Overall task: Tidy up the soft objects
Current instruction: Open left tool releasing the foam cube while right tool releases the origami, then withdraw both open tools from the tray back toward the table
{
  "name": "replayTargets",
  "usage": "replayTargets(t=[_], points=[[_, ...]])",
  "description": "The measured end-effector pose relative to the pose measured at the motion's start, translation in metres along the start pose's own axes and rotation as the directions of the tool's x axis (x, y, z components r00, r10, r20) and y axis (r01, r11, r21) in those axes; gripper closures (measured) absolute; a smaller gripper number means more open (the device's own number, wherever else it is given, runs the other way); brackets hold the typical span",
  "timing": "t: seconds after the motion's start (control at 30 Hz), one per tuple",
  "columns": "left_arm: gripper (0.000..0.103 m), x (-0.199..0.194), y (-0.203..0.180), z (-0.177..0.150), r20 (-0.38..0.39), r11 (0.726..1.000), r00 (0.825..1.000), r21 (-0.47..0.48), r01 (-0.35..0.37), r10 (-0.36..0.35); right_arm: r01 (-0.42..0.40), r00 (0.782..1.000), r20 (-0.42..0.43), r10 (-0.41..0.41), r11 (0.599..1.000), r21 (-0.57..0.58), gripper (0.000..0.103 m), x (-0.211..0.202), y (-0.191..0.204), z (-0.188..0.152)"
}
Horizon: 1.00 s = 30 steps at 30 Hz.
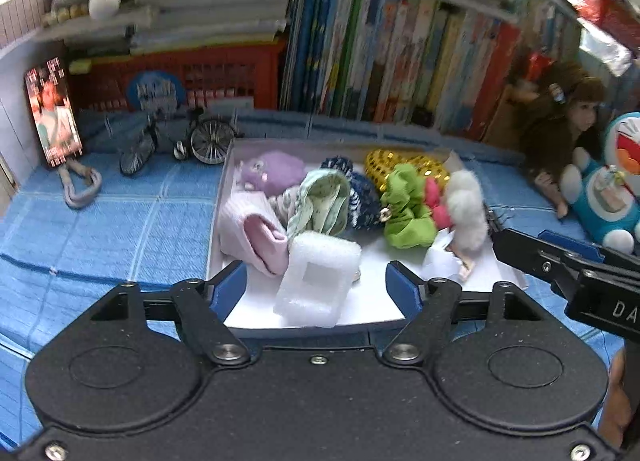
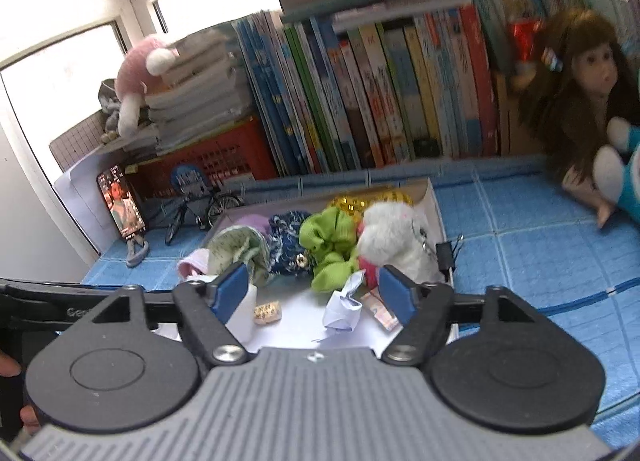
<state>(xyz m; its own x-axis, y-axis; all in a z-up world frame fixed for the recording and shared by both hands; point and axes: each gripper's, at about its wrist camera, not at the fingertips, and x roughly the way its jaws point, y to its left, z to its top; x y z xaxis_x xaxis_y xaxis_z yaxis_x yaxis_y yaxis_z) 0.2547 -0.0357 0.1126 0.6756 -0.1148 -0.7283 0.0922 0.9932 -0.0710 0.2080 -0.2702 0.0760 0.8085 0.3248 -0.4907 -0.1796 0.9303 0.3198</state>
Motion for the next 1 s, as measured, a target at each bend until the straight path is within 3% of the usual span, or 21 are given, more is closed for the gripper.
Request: replayTargets(t=[0.2, 0.4, 0.53, 0.77, 1.0], points=[[0.02, -0.048, -0.009, -0.018, 0.123, 0.998, 0.992, 0.062, 0.019, -0.026, 0.03, 0.995, 0.098, -0.027, 0.999, -0.029, 0.01, -0.037, 0.012, -0.007], [0.017, -0.089, -0.008, -0.044, 0.227, 0.995, 0.972, 0.086, 0.045, -0.063, 0.048, 0.98, 0.196, -0.036, 0.997, -0.059, 0.0, -0.074, 0.021, -0.021], [0.015, -0.109, -0.011, -0.064, 0.28, 0.992, 0.956, 0.116, 0.054, -0.085, 0.067, 0.968, 0.248, -0.045, 0.994, -0.081, 0.0, -0.094, 0.028, -0.032], [0.009, -0.13, -0.01, -0.096, 0.326, 0.99, 0.939, 0.125, 0.068, -0.106, 0.11, 0.952, 0.296, -0.073, 0.987, -0.113, 0.0, -0.118, 0.038, -0.057], [0.009, -0.134, -0.003, -0.132, 0.319, 0.992, 0.941, 0.096, 0.083, -0.11, 0.168, 0.936, 0.331, -0.116, 0.977, -0.132, 0.0, -0.132, 0.044, -0.088]])
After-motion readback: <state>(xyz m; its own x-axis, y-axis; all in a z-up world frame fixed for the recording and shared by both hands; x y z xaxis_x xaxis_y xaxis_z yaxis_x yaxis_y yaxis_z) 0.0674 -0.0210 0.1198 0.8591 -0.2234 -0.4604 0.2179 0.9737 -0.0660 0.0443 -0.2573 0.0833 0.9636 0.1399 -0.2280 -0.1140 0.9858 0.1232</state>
